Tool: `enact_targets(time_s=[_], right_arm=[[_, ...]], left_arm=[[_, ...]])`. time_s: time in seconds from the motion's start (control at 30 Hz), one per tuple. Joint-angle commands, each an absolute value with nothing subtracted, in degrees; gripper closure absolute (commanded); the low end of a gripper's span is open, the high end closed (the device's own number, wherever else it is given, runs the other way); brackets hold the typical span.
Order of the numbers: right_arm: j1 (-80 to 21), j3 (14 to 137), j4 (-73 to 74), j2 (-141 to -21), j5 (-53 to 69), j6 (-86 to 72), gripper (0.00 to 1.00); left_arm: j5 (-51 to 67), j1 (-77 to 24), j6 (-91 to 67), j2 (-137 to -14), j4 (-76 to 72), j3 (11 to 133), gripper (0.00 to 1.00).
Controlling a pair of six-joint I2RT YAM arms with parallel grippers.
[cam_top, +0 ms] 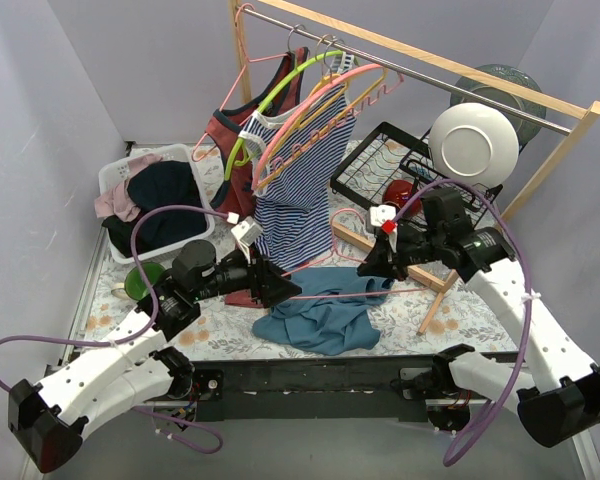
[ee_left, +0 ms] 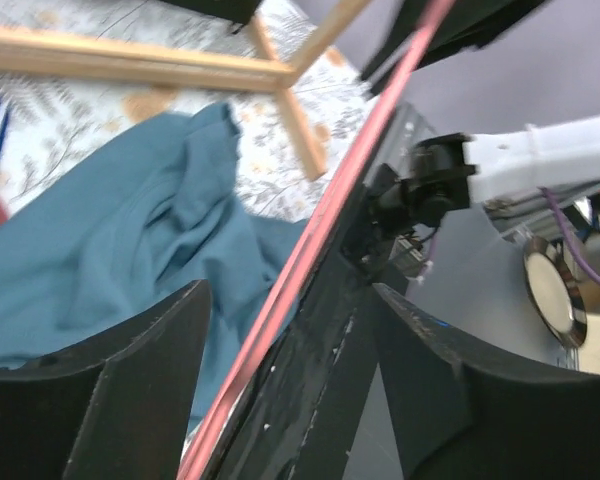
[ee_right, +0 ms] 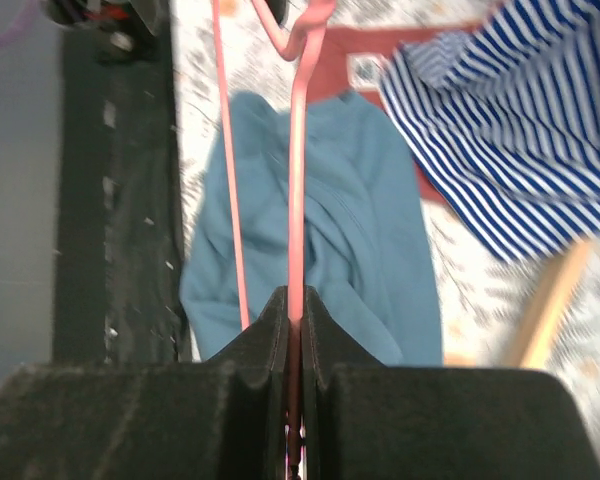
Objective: Place the tank top on the hanger
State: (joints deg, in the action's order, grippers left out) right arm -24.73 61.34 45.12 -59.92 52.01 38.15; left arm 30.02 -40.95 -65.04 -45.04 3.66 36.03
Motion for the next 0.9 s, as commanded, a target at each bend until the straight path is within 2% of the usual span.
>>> enact_targets(time_s=[0.0, 0.07, 0.13, 0.23, 0.5, 0.6, 0.63, 0.87], right_arm=[[-20.8, 64.5, 52.1, -56.1, 42.3, 43.1, 0.99], [-19.3, 64.6, 53.7, -54.1, 40.4, 43.9, 0.99], [-17.0, 65.0, 55.0, -52.3, 38.9, 44.4, 0.99], [-14.1, 64.8, 56.3, -50.3, 37.9, 44.6, 0.99], [-11.2, 64.7, 58.7, -47.7, 35.9, 44.2, 0.99], [-10.6, 64.3, 58.9, -47.3, 36.6, 44.2, 0.99], [-10.5, 64.2, 59.0, -47.3, 37.0, 44.2, 0.99], [-9.7, 64.0, 59.3, -47.5, 39.0, 44.6, 0.99]], left_arm=[[20.1, -40.8, -66.4, -43.6, 9.0, 32.9, 0.32], [16.3, -40.8, -67.5, -42.5, 11.1, 31.8, 0.24], [14.5, -40.8, -68.1, -41.8, 13.1, 31.0, 0.20], [12.9, -40.8, -69.5, -41.9, 14.3, 30.5, 0.18], [12.4, -40.8, -69.5, -52.4, 17.0, 32.1, 0.17], [13.3, -41.0, -68.9, -56.7, 17.2, 32.4, 0.23], [13.1, -41.0, -68.6, -57.6, 17.2, 32.6, 0.29], [12.9, -42.1, -67.2, -64.2, 15.2, 34.9, 0.44]])
